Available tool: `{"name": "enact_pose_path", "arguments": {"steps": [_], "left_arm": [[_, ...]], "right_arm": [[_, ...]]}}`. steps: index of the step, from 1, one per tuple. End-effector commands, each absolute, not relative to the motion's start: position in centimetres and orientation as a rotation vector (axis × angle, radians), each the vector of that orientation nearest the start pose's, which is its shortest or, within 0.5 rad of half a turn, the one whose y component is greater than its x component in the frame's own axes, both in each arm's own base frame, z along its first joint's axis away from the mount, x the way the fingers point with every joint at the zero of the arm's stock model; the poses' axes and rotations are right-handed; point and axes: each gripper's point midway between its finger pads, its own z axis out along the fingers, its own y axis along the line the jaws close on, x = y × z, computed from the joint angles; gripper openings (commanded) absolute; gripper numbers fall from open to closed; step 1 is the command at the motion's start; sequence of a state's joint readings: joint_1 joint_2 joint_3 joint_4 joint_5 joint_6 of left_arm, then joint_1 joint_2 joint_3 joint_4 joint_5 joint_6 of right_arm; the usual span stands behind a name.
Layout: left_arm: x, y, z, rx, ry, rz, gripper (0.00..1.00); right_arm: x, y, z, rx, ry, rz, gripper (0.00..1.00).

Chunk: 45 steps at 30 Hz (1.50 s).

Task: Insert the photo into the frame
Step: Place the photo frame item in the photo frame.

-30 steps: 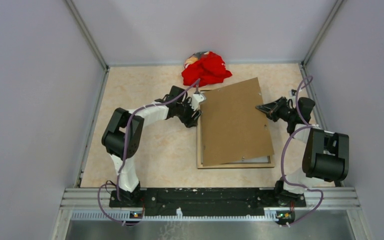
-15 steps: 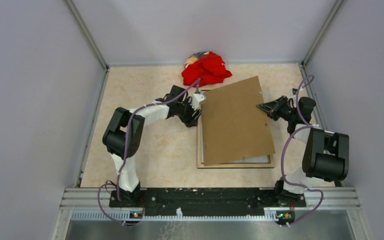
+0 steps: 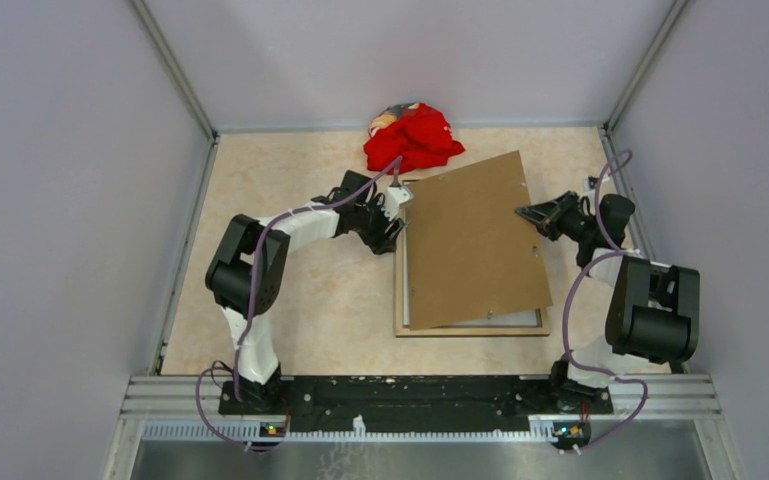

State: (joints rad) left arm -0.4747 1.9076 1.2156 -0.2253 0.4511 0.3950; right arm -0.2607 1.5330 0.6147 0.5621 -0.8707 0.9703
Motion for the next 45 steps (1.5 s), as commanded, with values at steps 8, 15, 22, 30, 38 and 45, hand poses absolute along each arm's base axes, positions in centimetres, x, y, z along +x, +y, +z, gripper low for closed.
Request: {"name": "enact_pose_path", "arguments": {"steps": [8,15,22,30,38,45], "left_arm": [[37.6,-26.8,4.0,1.226,2.114,-0.589,0.64],[37.5,-26.8,4.1,1.23,2.114,-0.589,0.64],[37.4,-26.7,4.1,1.238,2.114,-0.585,0.63],[37.3,-26.7,4.0,1.242,2.115,-0.589,0.63],[37.2,-26.8,4.1,1.247,2.111,-0.597,0.63],[37.1,-26.7,4.1,1.25,2.106,-0.594,0.63]], "right_arm": [[38.2,5.5,17.1,0.492,1.814,1.278,0.0],[38.2,5.4,16.1,0.508,1.811,1.259,0.0],[38.4,5.8,16.0,0.477,1.816,1.25,0.0],[38.6,6.1,17.5,0.423,1.765,1.263,0.0],[39.1,6.6,17.4,0.439,1.756,1.283,0.0],[38.6,7.0,15.9,0.482,1.796,1.284,0.0]]}}
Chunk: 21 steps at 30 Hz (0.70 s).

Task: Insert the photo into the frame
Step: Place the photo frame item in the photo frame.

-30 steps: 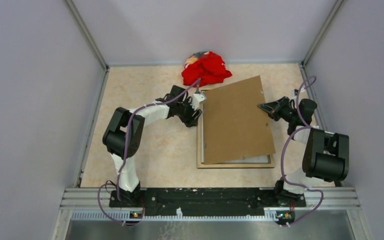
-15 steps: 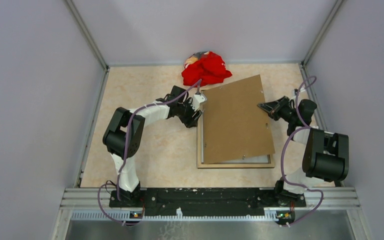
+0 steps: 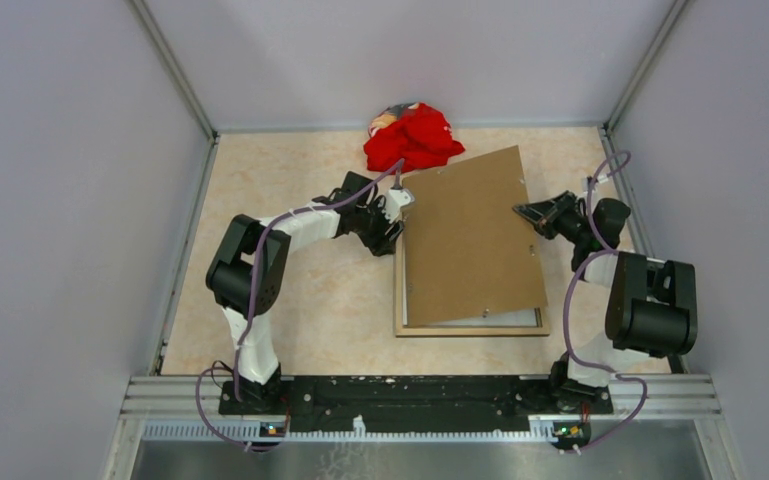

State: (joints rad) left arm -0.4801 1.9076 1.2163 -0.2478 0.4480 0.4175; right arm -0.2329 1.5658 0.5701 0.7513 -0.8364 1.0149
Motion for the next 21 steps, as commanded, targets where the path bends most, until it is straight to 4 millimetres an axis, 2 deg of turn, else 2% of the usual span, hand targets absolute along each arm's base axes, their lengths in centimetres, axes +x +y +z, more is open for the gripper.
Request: {"name": "enact_pose_path", "arguments": {"steps": [1,7,15,21], "left_arm": [[37.1,-26.7,4.2,1.25,2.105,-0.595,0.62],[37.1,-26.8,4.2,1.25,2.1,-0.601,0.62],[37.0,-26.8,4.3,1.253,2.095,-0.604,0.62],[37.1,-26.9,4.3,1.253,2.092,-0.609,0.62]], "right_arm": [[38.4,7.0,15.7,0.489,1.801,1.277,0.0],[37.5,6.6,14.5,0.527,1.837,1.211,0.0],[37.5,6.1,14.5,0.538,1.84,1.186,0.0],[37.2,6.2,13.5,0.55,1.855,1.193,0.0]]}}
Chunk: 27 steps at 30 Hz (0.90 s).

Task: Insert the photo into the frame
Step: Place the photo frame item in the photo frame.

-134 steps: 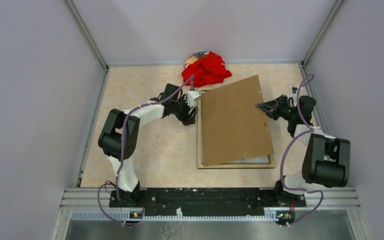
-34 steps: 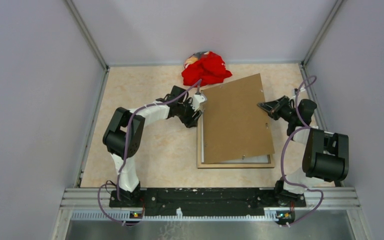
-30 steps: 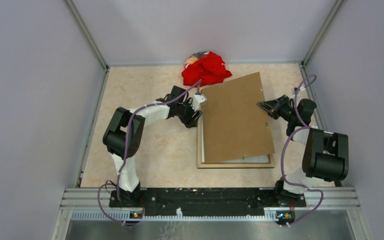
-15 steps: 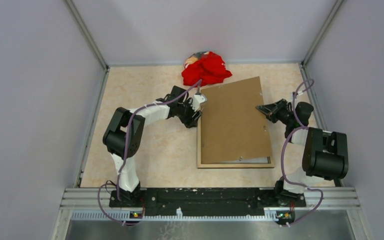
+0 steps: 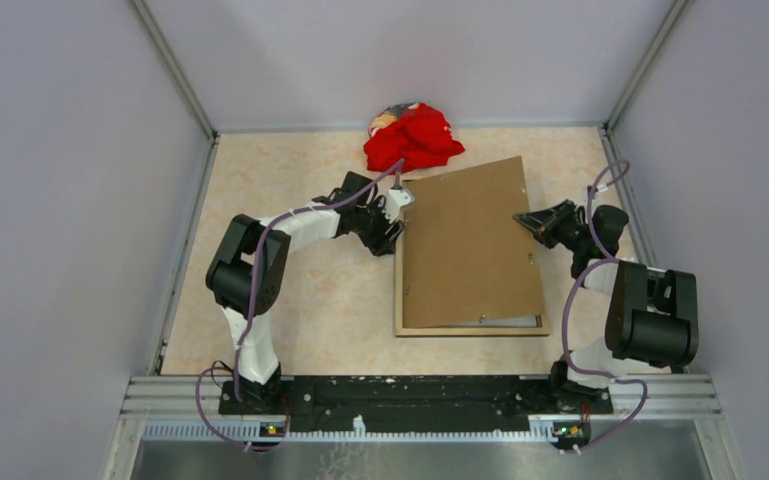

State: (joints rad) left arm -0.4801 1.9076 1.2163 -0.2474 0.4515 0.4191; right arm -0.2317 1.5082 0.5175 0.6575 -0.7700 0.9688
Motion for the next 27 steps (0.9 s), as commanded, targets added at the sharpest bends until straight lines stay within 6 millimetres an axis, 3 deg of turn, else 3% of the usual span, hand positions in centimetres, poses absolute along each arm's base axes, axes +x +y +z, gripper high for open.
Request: {"name": "enact_pose_path", "arguments": {"steps": [1,14,24,25,27], "left_arm": [[37.1,-26.9,4.3,1.253,2.092,-0.61,0.62],[36.9,-27.4,4.2,1.264,2.083,-0.629,0.62],[37.0,-27.4,4.6,1.269,2.072,-0.617,0.62],[37.0,-27.3,4.7,1.268,2.072,-0.614,0.62],[37.2,-27.2,4.8,1.266,2.071,-0.602,0.62]], "right_arm": [[37.1,6.3,13.3,0.554,1.856,1.2,0.0],[37.5,7.7,12.8,0.493,1.893,1.309,0.0],[37.8,8.6,10.7,0.468,2.062,1.114,0.0],[37.7,8.5,10.6,0.472,2.075,1.092,0.02],[37.4,8.1,10.4,0.468,2.096,1.027,0.16]]}}
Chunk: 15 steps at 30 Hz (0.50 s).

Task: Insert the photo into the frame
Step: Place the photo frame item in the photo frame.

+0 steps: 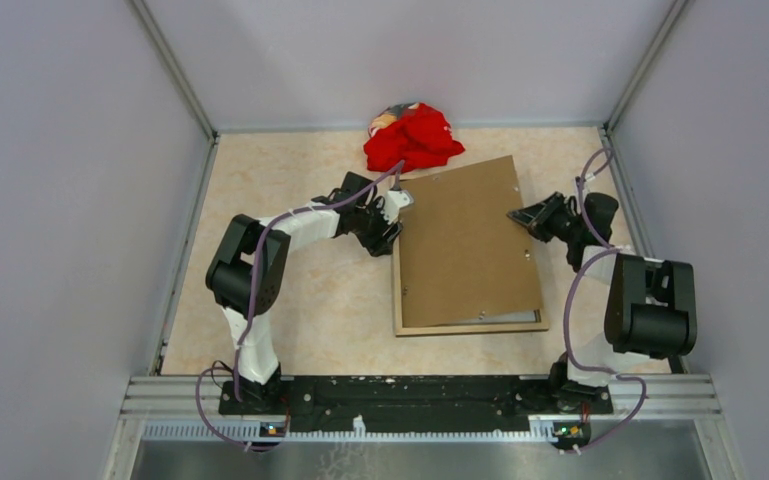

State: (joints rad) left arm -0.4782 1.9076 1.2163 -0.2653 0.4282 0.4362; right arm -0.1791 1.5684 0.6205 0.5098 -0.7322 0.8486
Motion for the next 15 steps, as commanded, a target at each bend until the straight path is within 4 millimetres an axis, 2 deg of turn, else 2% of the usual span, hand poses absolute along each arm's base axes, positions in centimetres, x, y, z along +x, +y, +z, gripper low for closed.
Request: {"name": "enact_pose_path", "arguments": {"steps": [1,3,10,12,15], "left_arm": [[37.3,-27.1,5.0,1.263,2.071,-0.594,0.62],[37.6,-27.0,5.3,1.256,2.066,-0.584,0.61],[37.9,-26.9,6.5,1.236,2.05,-0.587,0.61],[37.9,-26.8,6.6,1.233,2.052,-0.586,0.61],[37.7,-26.7,6.7,1.233,2.051,-0.588,0.6]], "right_arm": [[37.2,8.0,10.3,0.467,2.111,0.999,0.25],[36.7,7.9,9.8,0.453,2.159,0.935,0.45],[36.7,7.5,9.4,0.362,2.31,0.665,0.87],[36.9,7.5,9.5,0.333,2.339,0.57,0.96],[36.9,7.6,9.8,0.294,2.37,0.467,0.99]]}}
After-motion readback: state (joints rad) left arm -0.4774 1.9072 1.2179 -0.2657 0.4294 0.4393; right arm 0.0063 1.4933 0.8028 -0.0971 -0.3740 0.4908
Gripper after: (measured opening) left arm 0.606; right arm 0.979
